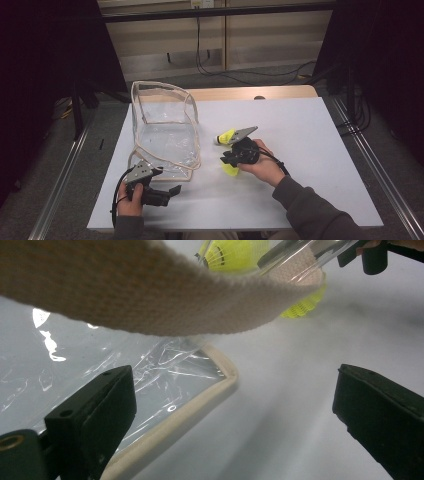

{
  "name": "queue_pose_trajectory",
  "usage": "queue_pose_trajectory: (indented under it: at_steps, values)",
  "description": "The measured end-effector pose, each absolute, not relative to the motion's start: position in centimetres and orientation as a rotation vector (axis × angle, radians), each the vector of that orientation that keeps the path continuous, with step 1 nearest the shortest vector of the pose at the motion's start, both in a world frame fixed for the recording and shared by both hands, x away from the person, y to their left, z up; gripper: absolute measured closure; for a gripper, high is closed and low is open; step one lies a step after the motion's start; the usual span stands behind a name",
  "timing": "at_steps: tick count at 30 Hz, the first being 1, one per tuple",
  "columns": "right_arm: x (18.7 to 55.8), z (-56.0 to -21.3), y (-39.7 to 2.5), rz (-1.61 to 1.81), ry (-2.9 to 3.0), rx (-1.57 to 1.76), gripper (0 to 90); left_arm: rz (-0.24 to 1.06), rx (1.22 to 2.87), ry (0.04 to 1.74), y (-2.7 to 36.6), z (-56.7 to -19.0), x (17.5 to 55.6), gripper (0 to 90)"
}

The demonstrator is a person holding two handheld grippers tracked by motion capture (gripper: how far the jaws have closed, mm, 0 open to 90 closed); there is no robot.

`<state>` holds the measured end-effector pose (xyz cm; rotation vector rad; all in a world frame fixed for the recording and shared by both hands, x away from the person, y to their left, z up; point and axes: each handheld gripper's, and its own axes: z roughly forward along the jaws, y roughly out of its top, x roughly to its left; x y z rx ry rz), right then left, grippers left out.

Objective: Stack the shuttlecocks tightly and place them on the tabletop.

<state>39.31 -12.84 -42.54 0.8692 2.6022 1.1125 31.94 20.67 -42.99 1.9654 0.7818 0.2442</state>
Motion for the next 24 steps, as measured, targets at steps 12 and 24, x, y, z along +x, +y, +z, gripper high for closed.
queue_pose_trajectory:
  at_steps: [12,24]
  values:
    - [39.5,-41.2,-14.8,1.172,2.583,0.893,85.0,0.246,1.964,0.787,20.7,-43.0,31.9,3.9]
    - [39.6,-40.1,-17.2,1.266,2.506,0.949,89.0,0.251,1.961,0.789,20.7,-43.0,31.9,3.9]
